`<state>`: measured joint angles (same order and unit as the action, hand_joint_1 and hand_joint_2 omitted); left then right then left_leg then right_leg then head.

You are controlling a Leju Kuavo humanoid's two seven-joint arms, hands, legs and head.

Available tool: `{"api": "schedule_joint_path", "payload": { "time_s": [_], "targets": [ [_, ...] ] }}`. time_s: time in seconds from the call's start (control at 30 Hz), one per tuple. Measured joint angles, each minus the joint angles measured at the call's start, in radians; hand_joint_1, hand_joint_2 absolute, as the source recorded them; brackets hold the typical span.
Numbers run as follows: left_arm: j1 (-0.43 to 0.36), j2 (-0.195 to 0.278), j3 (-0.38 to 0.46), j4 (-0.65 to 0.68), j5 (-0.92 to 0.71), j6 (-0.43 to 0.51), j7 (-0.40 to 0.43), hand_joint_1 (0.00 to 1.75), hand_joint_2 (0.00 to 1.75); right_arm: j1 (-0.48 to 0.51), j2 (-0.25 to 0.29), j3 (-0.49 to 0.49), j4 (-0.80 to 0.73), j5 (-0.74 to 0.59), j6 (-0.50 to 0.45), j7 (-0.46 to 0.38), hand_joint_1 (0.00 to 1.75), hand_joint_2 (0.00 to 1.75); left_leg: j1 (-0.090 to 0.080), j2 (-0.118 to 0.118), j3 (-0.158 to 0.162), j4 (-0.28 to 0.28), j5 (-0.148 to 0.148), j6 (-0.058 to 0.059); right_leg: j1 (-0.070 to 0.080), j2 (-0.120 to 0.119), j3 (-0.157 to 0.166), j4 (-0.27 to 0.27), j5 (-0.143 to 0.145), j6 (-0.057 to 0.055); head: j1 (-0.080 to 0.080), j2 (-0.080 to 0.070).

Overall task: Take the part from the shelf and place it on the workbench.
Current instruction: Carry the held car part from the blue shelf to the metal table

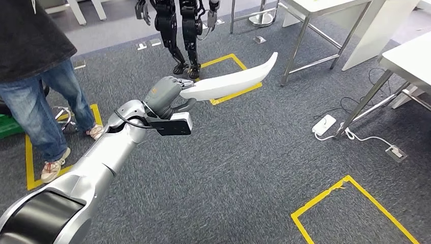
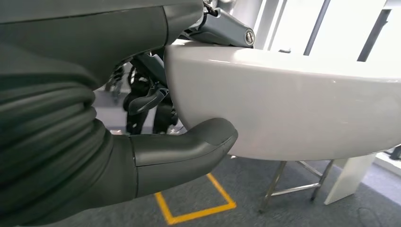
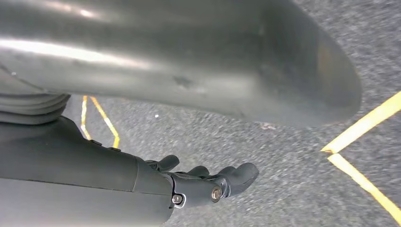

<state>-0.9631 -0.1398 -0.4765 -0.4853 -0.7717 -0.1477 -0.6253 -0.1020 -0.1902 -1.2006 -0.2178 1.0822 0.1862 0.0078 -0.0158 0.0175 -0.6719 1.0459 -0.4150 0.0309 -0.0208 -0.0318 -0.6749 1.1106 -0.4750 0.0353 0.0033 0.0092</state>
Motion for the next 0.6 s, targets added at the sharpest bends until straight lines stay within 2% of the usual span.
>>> {"api": "schedule_joint_path", "payload": {
  "time_s": [0.03,0.07,0.13,0.2,0.23,0.3,0.33,0.37,0.4,0.43,0.5,0.53,0.57,0.6],
  "targets": [
    [-0.001,0.000,0.000,0.000,0.001,-0.002,-0.003,1.75,1.75,-0.002,0.000,0.000,0.000,0.000,0.000,0.000,0.00,0.00,-0.002,0.004,0.006,0.005,-0.010,-0.004,0.004,-0.010,0.010,-0.039,0.025,-0.006,0.000,0.000],
    [-0.001,-0.001,0.000,0.001,0.002,-0.004,-0.005,1.75,1.75,-0.004,0.000,0.000,0.000,0.000,0.000,0.000,0.00,0.00,-0.005,0.009,0.010,0.008,-0.017,-0.009,0.007,-0.015,0.014,-0.056,0.032,-0.011,0.000,0.000],
    [-0.002,-0.001,0.000,0.000,0.005,-0.006,-0.008,1.75,1.75,-0.006,0.001,-0.001,0.000,0.000,0.001,-0.001,0.00,0.00,-0.007,0.019,0.015,0.008,-0.024,-0.019,0.007,0.002,0.018,-0.058,0.031,-0.020,0.000,0.000],
    [-0.003,0.000,0.000,-0.001,0.007,-0.006,-0.009,1.75,1.75,-0.005,0.001,-0.002,0.000,0.000,0.001,-0.002,0.00,0.00,-0.004,0.013,0.009,0.032,-0.047,-0.032,0.002,0.016,0.025,-0.062,0.033,-0.029,-0.002,0.000],
    [-0.004,0.002,0.000,-0.001,0.008,-0.006,-0.010,1.75,1.75,-0.006,0.001,-0.002,0.000,0.000,0.001,-0.002,0.00,0.00,-0.002,0.006,-0.004,0.068,-0.071,-0.038,-0.001,0.023,0.029,-0.064,0.033,-0.034,-0.003,0.000],
    [-0.003,0.004,0.000,0.001,0.009,-0.008,-0.012,1.75,1.75,-0.006,0.001,-0.002,0.000,0.000,0.002,-0.004,0.00,0.00,0.003,-0.007,-0.053,0.186,-0.131,-0.045,-0.002,0.038,0.033,-0.065,0.031,-0.040,-0.005,0.000],
    [-0.001,0.005,0.000,0.002,0.009,-0.010,-0.013,1.75,1.75,-0.007,0.001,-0.002,0.000,0.000,0.002,-0.005,0.00,0.00,0.006,-0.010,-0.079,0.241,-0.152,-0.047,-0.002,0.047,0.035,-0.065,0.030,-0.040,-0.006,0.000],
    [0.001,0.006,0.000,0.003,0.009,-0.011,-0.014,1.75,1.75,-0.006,0.001,-0.003,0.000,0.000,0.002,-0.006,0.00,0.00,0.008,-0.011,-0.093,0.270,-0.156,-0.049,-0.002,0.057,0.035,-0.065,0.030,-0.041,-0.006,0.000],
    [0.002,0.006,0.000,0.004,0.009,-0.012,-0.014,1.75,1.75,-0.006,0.001,-0.003,0.000,-0.001,0.002,-0.006,0.00,0.00,0.010,-0.012,-0.091,0.264,-0.143,-0.049,-0.003,0.067,0.035,-0.064,0.029,-0.040,-0.006,0.000],
    [0.003,0.007,0.000,0.004,0.009,-0.013,-0.014,1.75,1.75,-0.006,0.001,-0.005,0.000,-0.001,0.002,-0.007,0.00,0.00,0.013,-0.016,-0.069,0.220,-0.114,-0.048,-0.004,0.077,0.036,-0.064,0.029,-0.039,-0.006,0.000],
    [0.002,0.007,0.000,0.004,0.009,-0.013,-0.016,1.75,1.75,-0.005,0.002,-0.007,0.000,-0.003,0.002,-0.006,0.00,0.00,0.017,-0.043,0.001,0.087,-0.061,-0.045,-0.006,0.096,0.037,-0.063,0.027,-0.031,-0.006,0.000],
    [0.002,0.006,0.000,0.003,0.008,-0.013,-0.016,1.75,1.75,-0.005,0.002,-0.008,0.000,-0.004,0.002,-0.005,0.00,0.00,0.017,-0.056,0.028,0.039,-0.048,-0.043,-0.007,0.104,0.037,-0.063,0.027,-0.025,-0.006,0.000],
    [0.002,0.005,0.000,0.003,0.008,-0.013,-0.017,1.75,1.75,-0.005,0.003,-0.009,0.000,-0.004,0.002,-0.005,0.00,0.00,0.016,-0.065,0.042,0.015,-0.047,-0.041,-0.009,0.111,0.035,-0.064,0.028,-0.018,-0.006,0.000],
    [0.002,0.003,0.000,0.003,0.008,-0.013,-0.017,1.75,1.75,-0.004,0.003,-0.009,0.000,-0.005,0.002,-0.004,0.00,0.00,0.013,-0.064,0.046,0.010,-0.049,-0.037,-0.011,0.119,0.034,-0.067,0.030,-0.010,-0.006,0.000]
  ]
}}
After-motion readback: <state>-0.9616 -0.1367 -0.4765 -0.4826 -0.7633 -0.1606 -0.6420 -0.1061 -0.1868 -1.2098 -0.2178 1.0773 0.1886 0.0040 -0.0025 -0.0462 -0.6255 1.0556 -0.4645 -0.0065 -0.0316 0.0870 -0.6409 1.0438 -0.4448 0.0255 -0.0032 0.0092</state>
